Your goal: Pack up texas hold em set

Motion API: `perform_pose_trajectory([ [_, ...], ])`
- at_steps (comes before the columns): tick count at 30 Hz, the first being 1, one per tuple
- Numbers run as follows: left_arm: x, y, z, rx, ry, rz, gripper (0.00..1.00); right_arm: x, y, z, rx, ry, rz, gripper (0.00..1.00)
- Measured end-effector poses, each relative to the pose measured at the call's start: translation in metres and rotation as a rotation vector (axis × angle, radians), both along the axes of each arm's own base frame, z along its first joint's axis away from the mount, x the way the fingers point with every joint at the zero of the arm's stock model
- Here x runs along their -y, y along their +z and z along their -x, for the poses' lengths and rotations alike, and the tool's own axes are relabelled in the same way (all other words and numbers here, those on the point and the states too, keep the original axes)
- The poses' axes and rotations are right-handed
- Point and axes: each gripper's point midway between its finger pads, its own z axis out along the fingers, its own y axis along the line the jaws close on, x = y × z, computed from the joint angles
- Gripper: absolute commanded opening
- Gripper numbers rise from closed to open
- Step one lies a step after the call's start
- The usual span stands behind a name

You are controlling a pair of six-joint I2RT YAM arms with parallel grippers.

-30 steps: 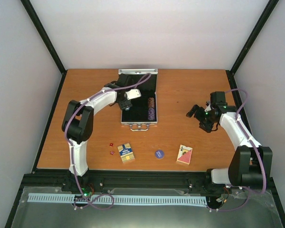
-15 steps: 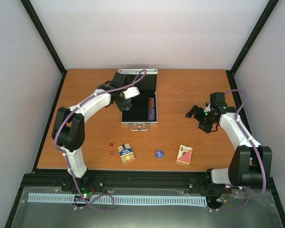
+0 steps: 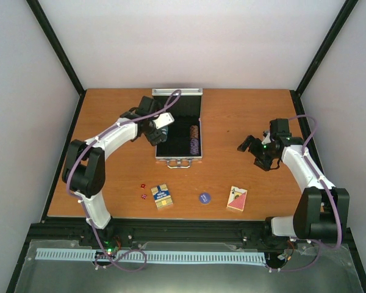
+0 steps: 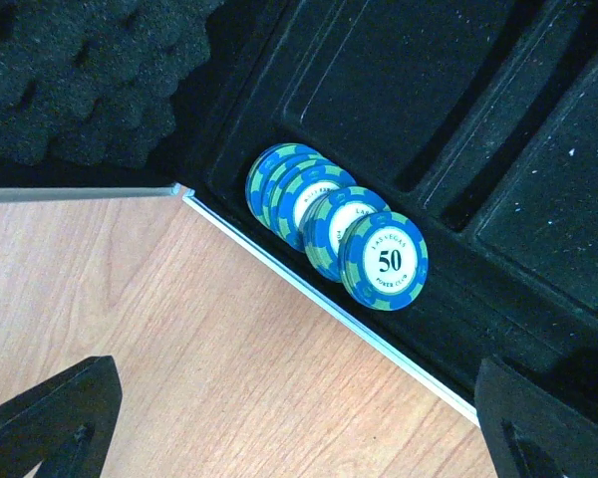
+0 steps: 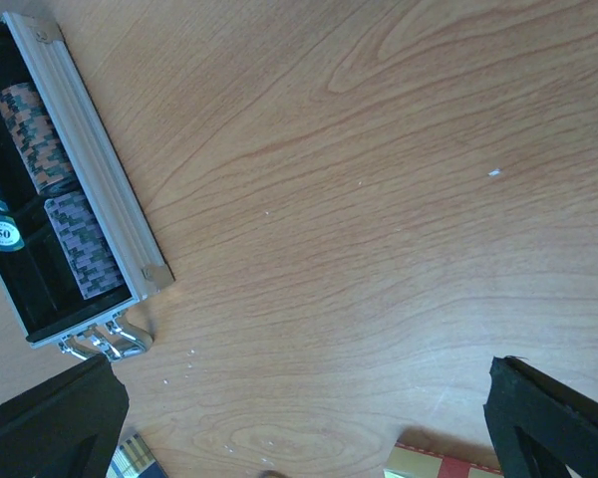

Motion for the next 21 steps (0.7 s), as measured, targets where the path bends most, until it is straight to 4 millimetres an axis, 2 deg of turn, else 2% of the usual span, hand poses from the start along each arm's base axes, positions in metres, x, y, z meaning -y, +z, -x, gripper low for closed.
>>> perform_pose_trajectory([
  [12,0.003,-0.024,-0.012,0.001,0.003,-0.002,1.00,-0.001,0.001,0.000,0.003,0.001,-0.003,1.00],
  [21,0.002,-0.045,-0.012,-0.041,0.004,-0.021,1.00,-0.001,0.001,0.000,0.003,0.002,-0.003,1.00],
])
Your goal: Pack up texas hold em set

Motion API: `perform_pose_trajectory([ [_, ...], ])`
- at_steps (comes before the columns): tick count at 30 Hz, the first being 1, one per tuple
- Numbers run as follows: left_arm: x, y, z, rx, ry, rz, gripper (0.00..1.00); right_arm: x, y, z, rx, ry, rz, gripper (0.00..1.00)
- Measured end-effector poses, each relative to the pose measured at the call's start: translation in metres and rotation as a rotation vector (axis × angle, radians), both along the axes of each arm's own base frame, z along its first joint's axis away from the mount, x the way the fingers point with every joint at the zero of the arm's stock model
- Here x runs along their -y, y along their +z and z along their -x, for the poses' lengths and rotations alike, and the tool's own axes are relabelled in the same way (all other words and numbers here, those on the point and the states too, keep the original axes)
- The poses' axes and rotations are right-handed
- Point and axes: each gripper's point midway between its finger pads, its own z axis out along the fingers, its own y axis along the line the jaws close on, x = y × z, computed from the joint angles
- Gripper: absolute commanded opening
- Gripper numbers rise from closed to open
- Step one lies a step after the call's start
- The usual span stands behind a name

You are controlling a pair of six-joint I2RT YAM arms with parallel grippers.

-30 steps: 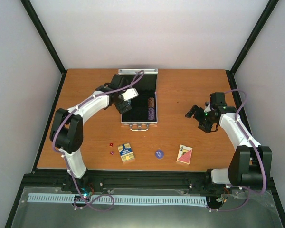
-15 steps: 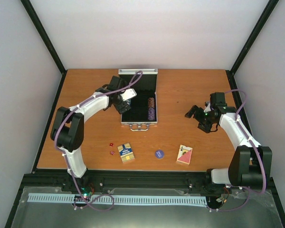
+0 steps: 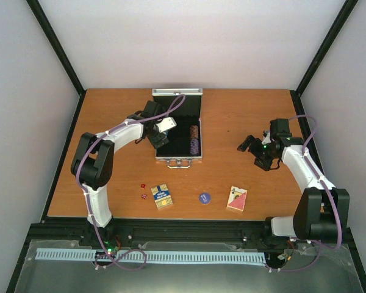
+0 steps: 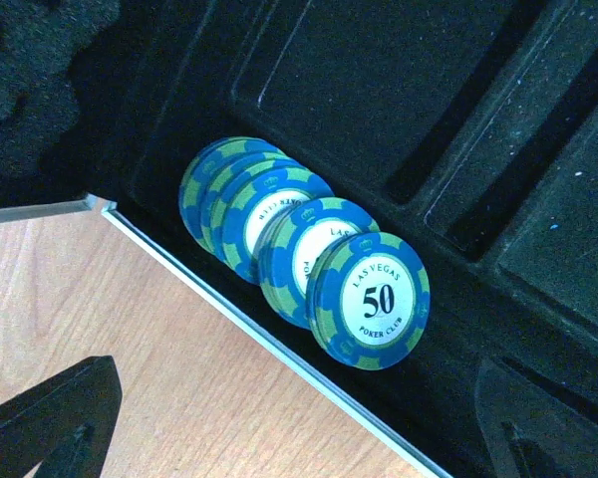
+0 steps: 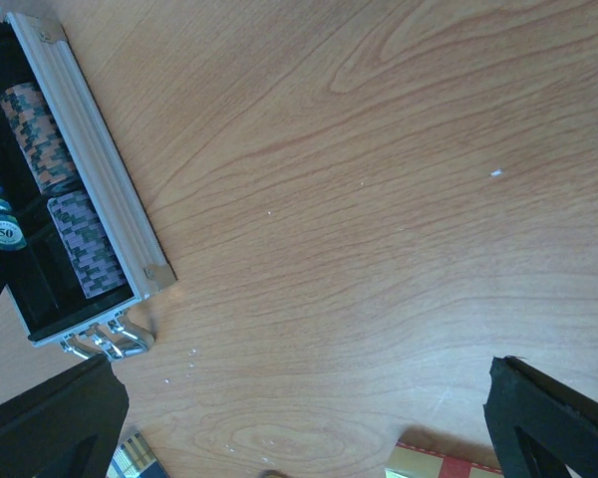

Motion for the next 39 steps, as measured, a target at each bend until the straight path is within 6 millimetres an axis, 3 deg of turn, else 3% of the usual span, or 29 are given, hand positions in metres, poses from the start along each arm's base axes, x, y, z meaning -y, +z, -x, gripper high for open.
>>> perform_pose_trajectory([
  [16,-0.006,-0.027,-0.010,-0.013,0.026,-0.052,1.00,0.000,0.000,0.000,0.001,0.003,0.001,1.00],
  [39,-0.008,-0.025,-0.044,0.099,0.091,-0.071,1.00,0.000,0.000,0.001,-0.001,0.006,0.003,1.00],
])
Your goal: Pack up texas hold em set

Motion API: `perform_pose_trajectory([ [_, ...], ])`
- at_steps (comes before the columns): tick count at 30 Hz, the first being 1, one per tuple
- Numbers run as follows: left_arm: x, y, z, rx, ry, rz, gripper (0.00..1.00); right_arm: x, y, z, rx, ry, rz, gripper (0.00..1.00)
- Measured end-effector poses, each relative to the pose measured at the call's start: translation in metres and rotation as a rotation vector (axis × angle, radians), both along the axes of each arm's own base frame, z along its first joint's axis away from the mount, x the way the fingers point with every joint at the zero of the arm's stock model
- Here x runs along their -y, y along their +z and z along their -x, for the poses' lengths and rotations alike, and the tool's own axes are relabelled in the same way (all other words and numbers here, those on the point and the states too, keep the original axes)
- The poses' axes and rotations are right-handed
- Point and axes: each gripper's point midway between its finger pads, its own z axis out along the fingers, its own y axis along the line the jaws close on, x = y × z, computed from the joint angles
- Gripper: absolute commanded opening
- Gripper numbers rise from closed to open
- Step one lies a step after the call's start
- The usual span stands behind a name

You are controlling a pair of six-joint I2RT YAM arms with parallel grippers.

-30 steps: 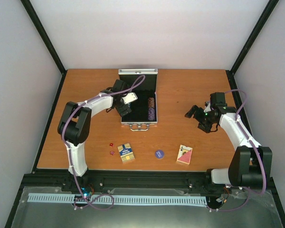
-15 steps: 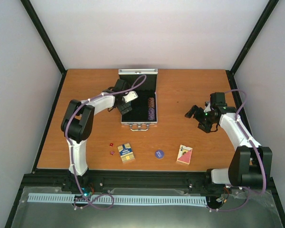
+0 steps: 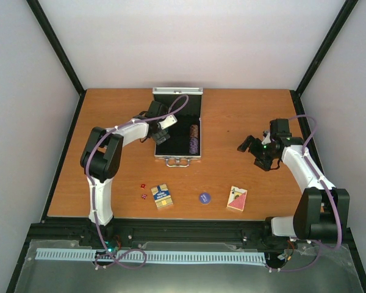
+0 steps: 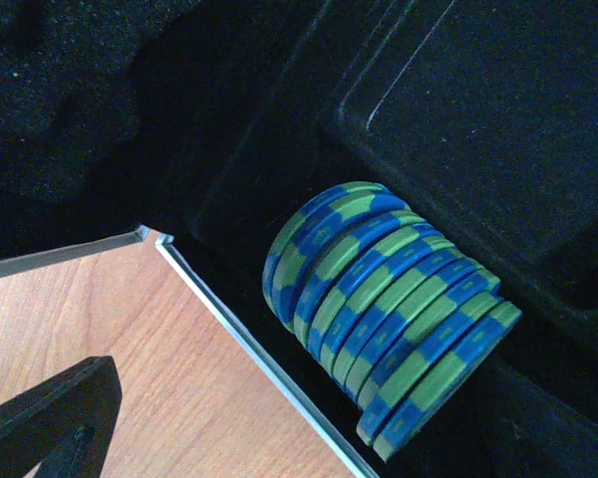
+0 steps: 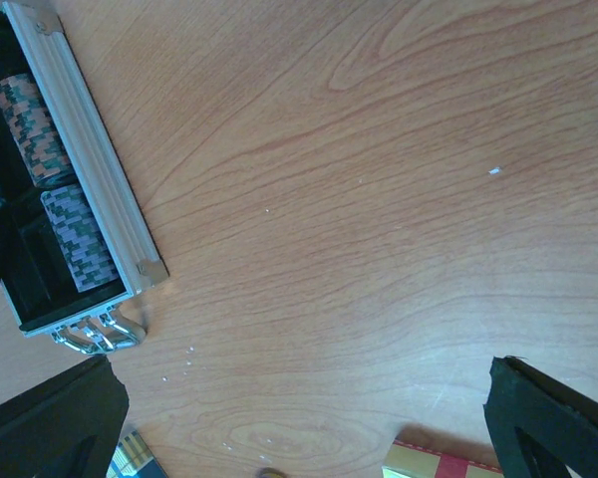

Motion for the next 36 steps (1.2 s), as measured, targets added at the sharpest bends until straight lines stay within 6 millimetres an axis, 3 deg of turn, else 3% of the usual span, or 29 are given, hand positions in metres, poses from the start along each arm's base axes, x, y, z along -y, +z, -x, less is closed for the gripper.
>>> perform_pose_trajectory([
  [13,-0.001,0.001,0.008,-0.022,-0.012,0.022,1.00,0.000,0.000,0.000,0.000,0.001,0.000,1.00],
  [21,-0.001,0.019,0.014,-0.018,-0.023,0.041,1.00,-0.001,-0.003,0.001,-0.004,0.005,-0.003,1.00],
  [36,0.002,0.028,0.003,-0.003,-0.020,0.041,1.00,-0.001,-0.006,0.002,-0.006,0.012,-0.003,1.00],
])
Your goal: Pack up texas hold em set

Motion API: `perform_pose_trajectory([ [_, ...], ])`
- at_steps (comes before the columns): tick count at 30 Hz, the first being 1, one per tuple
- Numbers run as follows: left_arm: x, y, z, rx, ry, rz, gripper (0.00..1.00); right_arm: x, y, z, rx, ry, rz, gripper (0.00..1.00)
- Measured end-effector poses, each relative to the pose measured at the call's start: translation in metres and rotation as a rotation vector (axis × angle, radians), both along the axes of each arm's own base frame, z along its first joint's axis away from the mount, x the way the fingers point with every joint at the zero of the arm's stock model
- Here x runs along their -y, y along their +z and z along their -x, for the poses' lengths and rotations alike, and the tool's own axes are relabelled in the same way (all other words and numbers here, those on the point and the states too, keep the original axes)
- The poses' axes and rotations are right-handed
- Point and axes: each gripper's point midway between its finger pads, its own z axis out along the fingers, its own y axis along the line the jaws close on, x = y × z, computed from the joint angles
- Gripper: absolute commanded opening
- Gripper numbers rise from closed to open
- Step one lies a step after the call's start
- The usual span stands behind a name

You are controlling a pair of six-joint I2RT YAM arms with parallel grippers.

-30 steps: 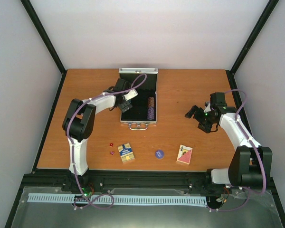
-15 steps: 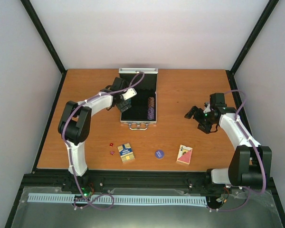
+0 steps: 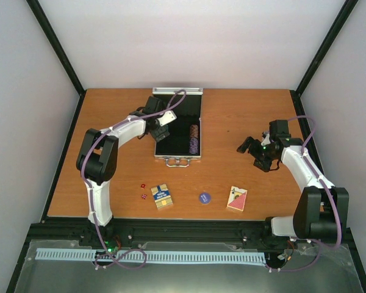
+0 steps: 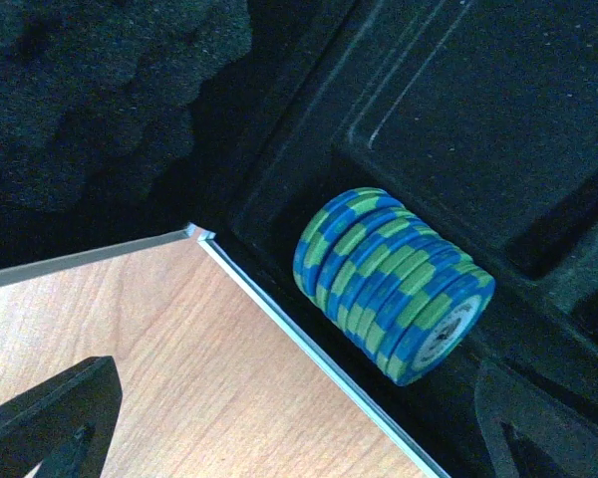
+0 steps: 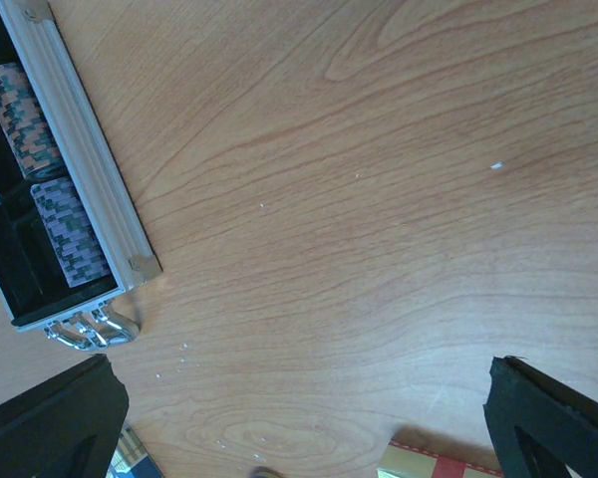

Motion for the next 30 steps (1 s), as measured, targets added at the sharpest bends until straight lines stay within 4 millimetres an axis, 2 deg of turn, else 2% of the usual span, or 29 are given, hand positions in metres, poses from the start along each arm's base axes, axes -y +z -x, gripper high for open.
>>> perform_pose_trajectory([
  [4,0.003,0.000,0.006,-0.026,-0.015,0.016,1.00,0.000,-0.002,0.000,-0.006,0.001,-0.001,1.00],
  [7,0.006,0.007,0.017,-0.057,-0.039,0.045,1.00,-0.001,-0.004,-0.001,-0.011,0.002,-0.003,1.00],
  [11,0.012,0.036,0.029,-0.050,-0.071,0.100,1.00,-0.001,-0.003,-0.001,-0.008,0.006,-0.005,1.00],
  [15,0.017,0.076,0.044,-0.020,-0.092,0.176,1.00,-0.001,-0.003,-0.001,-0.003,0.016,0.000,1.00],
  [19,0.021,0.106,0.057,0.008,-0.095,0.248,1.00,0.000,-0.004,-0.002,-0.004,0.045,0.020,1.00],
  [24,0.018,0.132,0.079,0.037,-0.080,0.324,1.00,0.001,-0.003,-0.003,-0.003,0.077,0.040,1.00],
  [30,0.010,0.161,0.089,0.099,0.003,0.406,1.00,-0.002,0.000,-0.001,-0.004,0.110,0.072,1.00],
])
